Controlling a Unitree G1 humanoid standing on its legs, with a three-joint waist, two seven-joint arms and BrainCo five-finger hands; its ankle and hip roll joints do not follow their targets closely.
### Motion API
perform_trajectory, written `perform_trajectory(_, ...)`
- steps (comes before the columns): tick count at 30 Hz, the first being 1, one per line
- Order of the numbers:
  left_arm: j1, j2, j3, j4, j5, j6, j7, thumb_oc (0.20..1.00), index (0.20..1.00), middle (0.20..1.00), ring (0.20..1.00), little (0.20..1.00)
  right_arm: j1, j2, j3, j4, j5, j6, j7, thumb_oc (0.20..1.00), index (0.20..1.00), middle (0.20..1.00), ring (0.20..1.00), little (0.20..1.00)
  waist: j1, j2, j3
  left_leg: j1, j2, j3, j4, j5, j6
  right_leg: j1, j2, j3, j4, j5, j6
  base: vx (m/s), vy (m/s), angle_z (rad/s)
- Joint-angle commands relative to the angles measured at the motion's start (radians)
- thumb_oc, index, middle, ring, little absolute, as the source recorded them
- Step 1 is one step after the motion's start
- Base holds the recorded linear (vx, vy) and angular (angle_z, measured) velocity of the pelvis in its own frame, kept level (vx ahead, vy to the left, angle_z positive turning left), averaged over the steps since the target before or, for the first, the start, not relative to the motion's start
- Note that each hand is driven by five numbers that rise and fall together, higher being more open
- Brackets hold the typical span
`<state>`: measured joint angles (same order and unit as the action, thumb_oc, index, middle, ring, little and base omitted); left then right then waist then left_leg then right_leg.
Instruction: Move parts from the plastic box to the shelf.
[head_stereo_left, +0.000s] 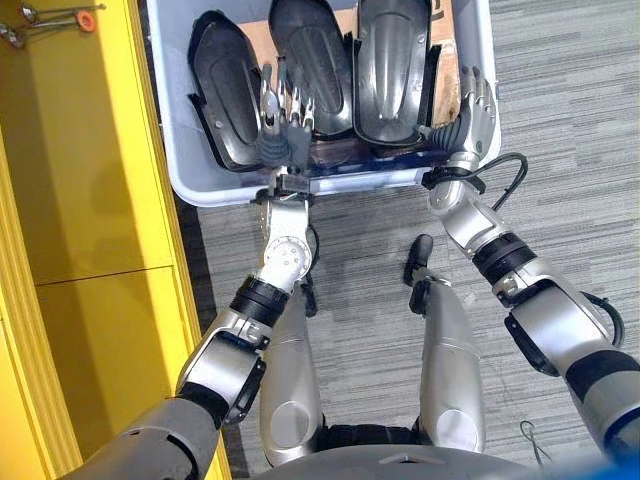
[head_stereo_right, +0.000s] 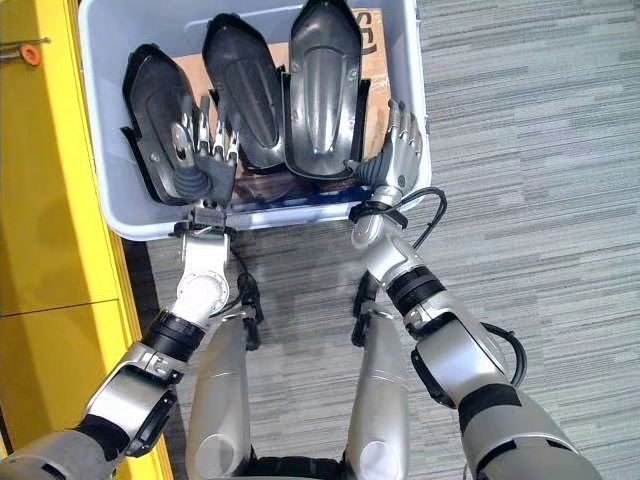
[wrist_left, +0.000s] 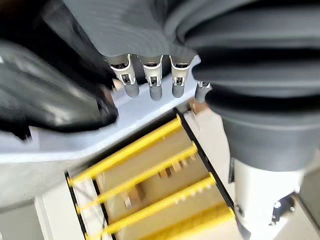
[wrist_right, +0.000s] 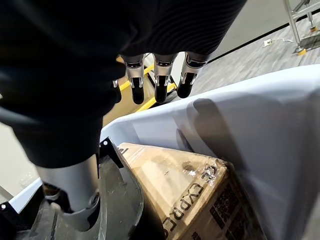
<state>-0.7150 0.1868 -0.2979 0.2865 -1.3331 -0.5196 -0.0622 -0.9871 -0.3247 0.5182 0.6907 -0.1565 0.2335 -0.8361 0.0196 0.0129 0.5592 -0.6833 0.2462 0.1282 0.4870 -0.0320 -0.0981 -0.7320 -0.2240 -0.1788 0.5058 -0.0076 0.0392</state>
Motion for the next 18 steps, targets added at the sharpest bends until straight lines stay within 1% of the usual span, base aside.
perform_trajectory(1, -0.007, -0.002, -0.019, -0.038, 0.101, -0.024, -0.001, 1.000, 1.000, 1.000, 1.000, 1.000, -0.066, 0.004, -0.007, -0.021, 0.007, -0.030, -0.011, 1.000, 1.000, 1.000, 1.000, 1.000, 0.028, 0.000, -0.039, 0.001, -0.032, 0.015, -0.069, 0.030, 0.026, 0.017, 0.013, 0.013, 0.125, -0.098, 0.056, 0.00, 0.000, 0.00)
perform_trajectory(2, -0.019, -0.003, -0.023, -0.031, 0.122, -0.027, 0.010, 1.000, 1.000, 1.000, 1.000, 1.000, -0.075, 0.009, -0.007, -0.016, 0.022, -0.035, -0.007, 1.000, 1.000, 1.000, 1.000, 1.000, 0.028, -0.002, -0.039, -0.006, -0.030, 0.014, -0.066, 0.031, 0.026, 0.013, 0.012, 0.012, 0.127, -0.095, 0.056, 0.00, 0.000, 0.00)
perform_trajectory(3, -0.035, 0.000, -0.031, -0.028, 0.151, -0.035, 0.022, 1.000, 1.000, 1.000, 1.000, 1.000, -0.087, 0.011, -0.008, -0.016, 0.043, -0.023, -0.010, 1.000, 1.000, 1.000, 1.000, 1.000, 0.028, -0.004, -0.039, -0.015, -0.029, 0.014, -0.062, 0.032, 0.027, 0.005, 0.012, 0.010, 0.132, -0.094, 0.056, 0.00, 0.000, 0.00)
perform_trajectory(4, -0.046, -0.001, -0.038, -0.031, 0.169, -0.032, 0.030, 1.000, 1.000, 1.000, 1.000, 1.000, -0.097, 0.008, -0.007, -0.009, 0.027, -0.011, -0.010, 1.000, 1.000, 1.000, 1.000, 1.000, 0.029, -0.006, -0.039, -0.023, -0.029, 0.012, -0.056, 0.032, 0.028, 0.000, 0.009, 0.010, 0.137, -0.093, 0.057, 0.00, 0.000, 0.00)
perform_trajectory(6, -0.057, 0.002, -0.047, -0.032, 0.180, -0.027, 0.035, 1.000, 1.000, 1.000, 1.000, 1.000, -0.109, 0.005, -0.003, 0.001, 0.038, 0.003, 0.001, 1.000, 1.000, 1.000, 1.000, 1.000, 0.031, -0.007, -0.039, -0.028, -0.029, 0.011, -0.053, 0.032, 0.028, -0.004, 0.008, 0.008, 0.142, -0.092, 0.058, 0.00, 0.000, 0.00)
perform_trajectory(8, -0.070, 0.003, -0.058, -0.031, 0.204, -0.028, 0.048, 1.000, 1.000, 1.000, 1.000, 1.000, -0.115, 0.009, 0.001, 0.014, 0.116, 0.003, 0.001, 1.000, 1.000, 1.000, 1.000, 1.000, 0.032, -0.010, -0.039, -0.034, -0.029, 0.009, -0.048, 0.031, 0.028, -0.007, 0.007, 0.007, 0.146, -0.093, 0.058, 0.00, 0.000, 0.00)
perform_trajectory(10, -0.078, 0.004, -0.064, -0.029, 0.215, -0.028, 0.056, 1.000, 1.000, 1.000, 1.000, 1.000, -0.115, 0.014, -0.001, 0.031, 0.158, -0.007, 0.014, 1.000, 1.000, 1.000, 1.000, 1.000, 0.034, -0.011, -0.039, -0.038, -0.029, 0.007, -0.045, 0.030, 0.028, -0.009, 0.004, 0.004, 0.150, -0.093, 0.058, 0.03, 0.027, 0.03)
perform_trajectory(11, -0.087, 0.005, -0.067, -0.026, 0.221, -0.028, 0.060, 1.000, 1.000, 1.000, 1.000, 1.000, -0.118, 0.027, -0.005, 0.042, 0.250, -0.022, 0.041, 1.000, 1.000, 1.000, 1.000, 1.000, 0.034, -0.012, -0.039, -0.046, -0.028, 0.008, -0.040, 0.030, 0.027, -0.015, 0.003, 0.003, 0.156, -0.092, 0.059, 0.04, 0.028, 0.03)
perform_trajectory(12, -0.094, 0.003, -0.069, -0.029, 0.227, -0.018, 0.053, 1.000, 1.000, 1.000, 1.000, 1.000, -0.110, 0.042, -0.015, 0.055, 0.380, -0.038, 0.041, 1.000, 1.000, 1.000, 1.000, 1.000, 0.035, -0.013, -0.039, -0.049, -0.028, 0.007, -0.037, 0.030, 0.028, -0.018, 0.001, 0.003, 0.160, -0.093, 0.057, 0.04, 0.027, 0.03)
perform_trajectory(13, -0.099, -0.003, -0.073, -0.031, 0.130, -0.012, -0.017, 1.000, 1.000, 1.000, 1.000, 1.000, -0.102, 0.049, -0.027, 0.082, 0.394, -0.073, 0.054, 1.000, 1.000, 1.000, 1.000, 1.000, 0.038, -0.014, -0.039, -0.053, -0.030, 0.004, -0.035, 0.029, 0.029, -0.019, 0.000, 0.001, 0.162, -0.095, 0.055, 0.00, 0.000, 0.00)
perform_trajectory(14, -0.093, -0.008, -0.068, -0.050, -0.025, 0.013, -0.059, 1.000, 1.000, 1.000, 1.000, 1.000, -0.102, 0.062, -0.030, 0.092, 0.433, -0.082, 0.078, 1.000, 1.000, 1.000, 1.000, 1.000, 0.040, -0.015, -0.039, -0.056, -0.032, 0.002, -0.037, 0.030, 0.028, -0.021, 0.003, 0.003, 0.161, -0.094, 0.055, 0.00, 0.000, 0.00)
perform_trajectory(15, -0.097, -0.012, -0.064, -0.042, 0.011, 0.013, -0.042, 1.000, 1.000, 1.000, 1.000, 1.000, -0.102, 0.074, -0.028, 0.097, 0.471, -0.086, 0.060, 1.000, 1.000, 1.000, 1.000, 1.000, 0.039, -0.017, -0.039, -0.057, -0.031, 0.002, -0.035, 0.028, 0.028, -0.022, 0.003, 0.005, 0.165, -0.095, 0.057, 0.00, 0.000, 0.00)
perform_trajectory(16, -0.118, -0.024, -0.066, -0.015, 0.072, 0.005, -0.026, 1.000, 1.000, 1.000, 1.000, 1.000, -0.104, 0.086, -0.033, 0.123, 0.504, -0.104, 0.057, 1.000, 1.000, 1.000, 1.000, 1.000, 0.039, -0.021, -0.039, -0.063, -0.028, 0.000, -0.025, 0.025, 0.029, -0.024, 0.001, 0.004, 0.179, -0.100, 0.056, 0.00, 0.000, 0.00)
perform_trajectory(17, -0.132, -0.030, -0.077, -0.010, 0.030, 0.013, -0.032, 1.000, 1.000, 1.000, 1.000, 1.000, -0.108, 0.088, -0.040, 0.137, 0.511, -0.104, 0.052, 1.000, 1.000, 1.000, 1.000, 1.000, 0.040, -0.024, -0.039, -0.070, -0.028, -0.002, -0.019, 0.025, 0.030, -0.028, -0.001, 0.002, 0.189, -0.103, 0.054, 0.03, -0.005, 0.03)
perform_trajectory(18, -0.140, -0.033, -0.081, -0.005, 0.041, 0.011, -0.018, 1.000, 1.000, 1.000, 1.000, 1.000, -0.110, 0.090, -0.048, 0.150, 0.570, -0.108, 0.039, 1.000, 1.000, 1.000, 1.000, 1.000, 0.039, -0.027, -0.039, -0.078, -0.027, -0.003, -0.013, 0.023, 0.031, -0.034, 0.000, 0.002, 0.201, -0.106, 0.055, 0.04, -0.019, 0.08)
